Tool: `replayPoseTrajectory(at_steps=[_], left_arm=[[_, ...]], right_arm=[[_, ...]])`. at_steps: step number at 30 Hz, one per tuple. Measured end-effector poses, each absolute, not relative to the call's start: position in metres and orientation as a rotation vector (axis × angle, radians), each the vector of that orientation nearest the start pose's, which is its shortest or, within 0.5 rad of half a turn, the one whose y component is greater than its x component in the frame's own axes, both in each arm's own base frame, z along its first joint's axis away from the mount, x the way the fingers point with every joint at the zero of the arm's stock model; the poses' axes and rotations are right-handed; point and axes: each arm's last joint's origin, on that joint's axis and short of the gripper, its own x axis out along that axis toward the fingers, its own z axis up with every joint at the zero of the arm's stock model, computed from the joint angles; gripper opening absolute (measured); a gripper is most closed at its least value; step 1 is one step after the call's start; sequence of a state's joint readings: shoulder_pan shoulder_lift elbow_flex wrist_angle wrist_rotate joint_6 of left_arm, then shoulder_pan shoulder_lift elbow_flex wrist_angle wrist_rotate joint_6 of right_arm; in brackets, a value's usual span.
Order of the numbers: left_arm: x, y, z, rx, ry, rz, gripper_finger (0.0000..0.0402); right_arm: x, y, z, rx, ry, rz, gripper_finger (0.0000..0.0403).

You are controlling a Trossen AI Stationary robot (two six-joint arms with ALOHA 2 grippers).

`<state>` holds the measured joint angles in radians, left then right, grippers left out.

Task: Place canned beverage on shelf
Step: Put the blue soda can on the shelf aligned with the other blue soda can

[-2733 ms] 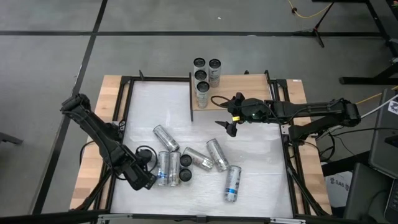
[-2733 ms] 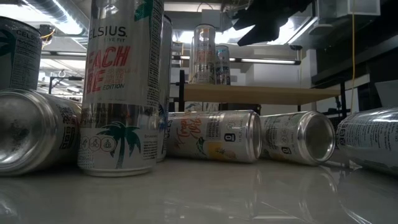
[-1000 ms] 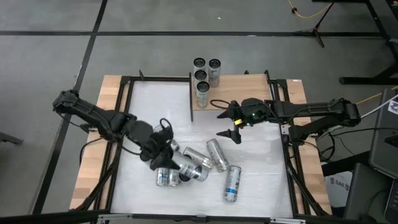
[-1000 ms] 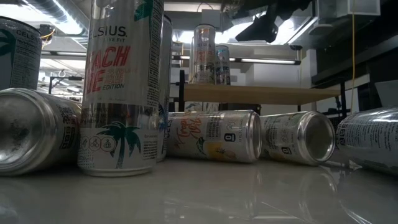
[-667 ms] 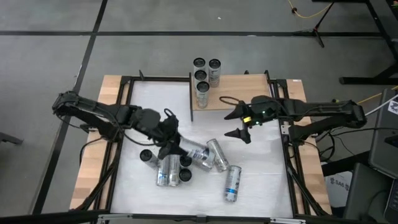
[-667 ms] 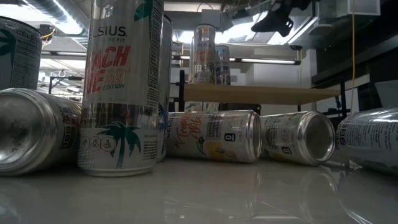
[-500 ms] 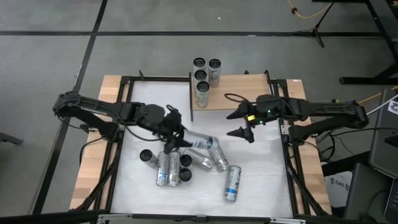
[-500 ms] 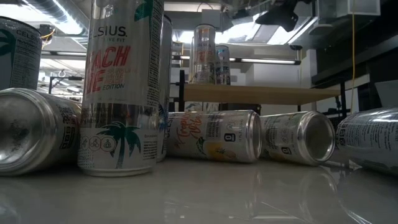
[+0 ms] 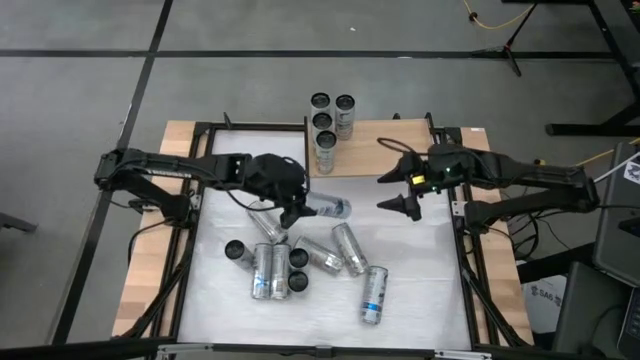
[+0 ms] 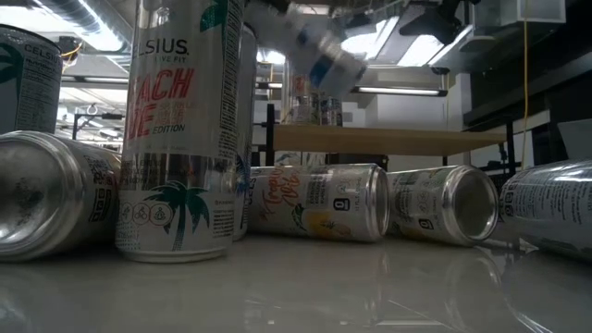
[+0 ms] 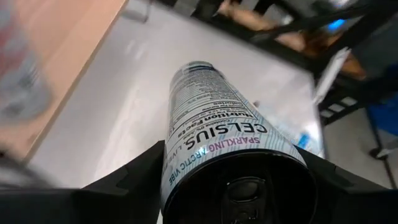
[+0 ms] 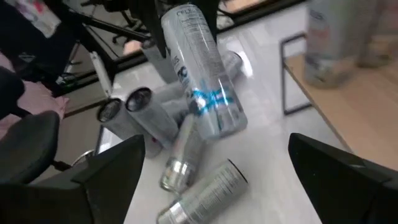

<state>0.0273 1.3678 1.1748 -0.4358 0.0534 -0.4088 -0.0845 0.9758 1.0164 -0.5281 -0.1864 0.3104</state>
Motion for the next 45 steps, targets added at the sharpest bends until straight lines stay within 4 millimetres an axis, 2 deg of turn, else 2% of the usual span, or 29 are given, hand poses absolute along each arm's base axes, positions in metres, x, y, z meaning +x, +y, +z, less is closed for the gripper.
replayPoseTrajectory(at_steps=[4,9,19,24,30,38,45], left_arm=[[0.287,0.017,0.306,-0.459,0.765,0.164,0.0252],[0.273,0.022,0.295,-0.498,0.939,0.237,0.0252],[0.263,0.021,0.288,-0.495,1.064,0.273,0.0252],[0.265,0.018,0.288,-0.461,1.058,0.243,0.0252],[0.267,0.014,0.289,-0.376,1.042,0.189,0.0252],[0.275,0.007,0.294,-0.227,0.95,0.101,0.0252],[0.283,0.004,0.3,-0.146,0.851,0.075,0.0252]], right_arm=[[0.199,-0.021,0.347,0.393,0.491,0.014,0.0386],[0.209,-0.027,0.342,0.384,0.494,-0.044,0.0386],[0.241,-0.032,0.33,0.374,0.472,-0.064,0.0386],[0.26,-0.034,0.322,0.377,0.452,-0.031,0.0386],[0.282,-0.033,0.313,0.4,0.418,0.12,0.0386],[0.306,-0.035,0.301,0.392,0.362,0.161,0.0386],[0.321,-0.013,0.294,0.329,0.325,0.197,0.0386]])
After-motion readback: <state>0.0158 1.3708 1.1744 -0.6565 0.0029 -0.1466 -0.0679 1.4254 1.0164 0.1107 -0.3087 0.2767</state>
